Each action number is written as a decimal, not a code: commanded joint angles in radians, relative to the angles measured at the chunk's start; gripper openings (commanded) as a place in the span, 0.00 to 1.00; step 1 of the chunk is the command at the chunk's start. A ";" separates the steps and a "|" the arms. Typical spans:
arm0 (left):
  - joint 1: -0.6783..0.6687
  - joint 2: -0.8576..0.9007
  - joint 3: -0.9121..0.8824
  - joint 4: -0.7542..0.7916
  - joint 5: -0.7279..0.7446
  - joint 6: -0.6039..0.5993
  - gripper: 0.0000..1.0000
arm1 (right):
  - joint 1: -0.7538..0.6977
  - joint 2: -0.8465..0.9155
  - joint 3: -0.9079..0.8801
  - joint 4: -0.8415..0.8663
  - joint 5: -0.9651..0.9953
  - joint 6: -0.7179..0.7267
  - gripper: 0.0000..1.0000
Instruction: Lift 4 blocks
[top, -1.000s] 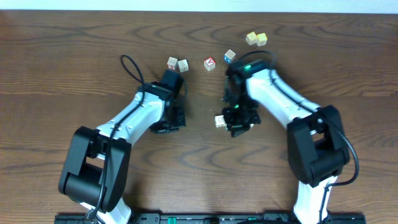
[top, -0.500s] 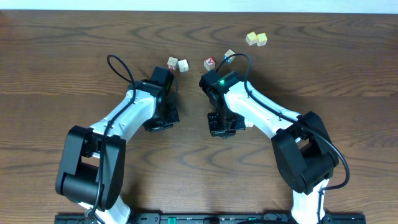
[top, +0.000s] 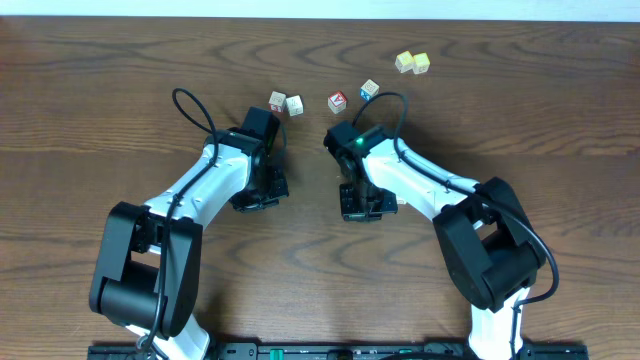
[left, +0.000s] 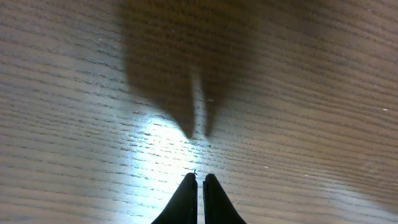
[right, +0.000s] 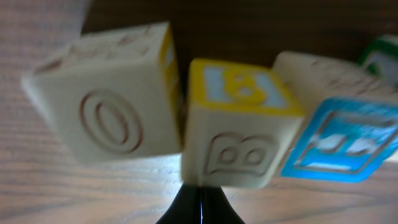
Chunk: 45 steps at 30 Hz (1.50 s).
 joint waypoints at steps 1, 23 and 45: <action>0.002 -0.006 -0.007 -0.004 -0.002 -0.008 0.07 | -0.028 -0.022 -0.004 -0.001 0.032 0.020 0.01; 0.002 -0.006 -0.007 -0.003 -0.001 -0.002 0.07 | -0.111 -0.117 0.008 -0.066 -0.037 -0.111 0.01; 0.001 -0.006 -0.007 0.026 0.126 0.090 0.07 | -0.180 -0.147 -0.084 -0.066 -0.122 -0.195 0.01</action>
